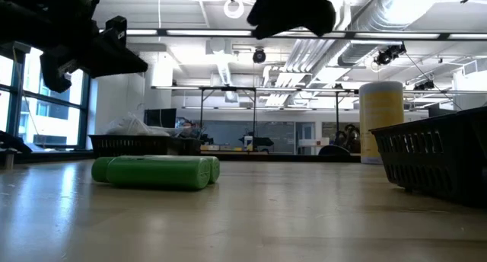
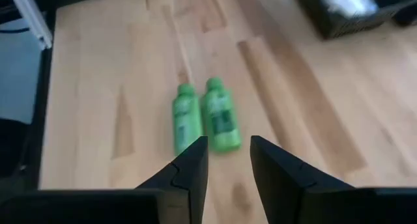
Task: Pick & Place Travel size toiletries
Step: Put the green shampoo into the bottom black basket
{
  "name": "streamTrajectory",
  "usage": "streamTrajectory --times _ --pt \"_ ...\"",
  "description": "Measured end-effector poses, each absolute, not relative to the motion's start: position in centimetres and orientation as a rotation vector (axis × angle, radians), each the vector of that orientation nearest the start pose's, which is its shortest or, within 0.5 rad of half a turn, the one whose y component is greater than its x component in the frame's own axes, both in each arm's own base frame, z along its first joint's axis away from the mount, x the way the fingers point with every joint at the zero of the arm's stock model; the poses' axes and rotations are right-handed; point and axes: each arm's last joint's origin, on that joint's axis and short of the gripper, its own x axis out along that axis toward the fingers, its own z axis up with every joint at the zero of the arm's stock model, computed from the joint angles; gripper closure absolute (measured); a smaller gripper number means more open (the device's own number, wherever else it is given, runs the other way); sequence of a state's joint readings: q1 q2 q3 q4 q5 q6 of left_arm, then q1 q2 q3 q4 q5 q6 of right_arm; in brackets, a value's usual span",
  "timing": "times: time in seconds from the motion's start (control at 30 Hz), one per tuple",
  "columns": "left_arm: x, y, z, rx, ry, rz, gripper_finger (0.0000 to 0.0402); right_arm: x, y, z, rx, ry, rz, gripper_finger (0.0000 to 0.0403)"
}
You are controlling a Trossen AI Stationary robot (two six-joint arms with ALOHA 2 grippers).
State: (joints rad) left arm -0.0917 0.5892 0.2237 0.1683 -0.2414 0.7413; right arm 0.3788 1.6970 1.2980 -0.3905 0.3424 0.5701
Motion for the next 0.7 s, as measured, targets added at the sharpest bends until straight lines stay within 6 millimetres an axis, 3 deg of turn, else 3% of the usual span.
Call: streamTrajectory --times 0.53,0.7 --pt "14.5 -1.4 19.1 0.538 0.249 -0.168 0.0402 36.5 7.0 26.0 0.186 0.694 -0.259 0.0296" --pt "14.8 -1.4 18.7 0.509 0.286 -0.174 0.0402 36.7 5.9 26.0 0.141 0.705 -0.225 0.0322"
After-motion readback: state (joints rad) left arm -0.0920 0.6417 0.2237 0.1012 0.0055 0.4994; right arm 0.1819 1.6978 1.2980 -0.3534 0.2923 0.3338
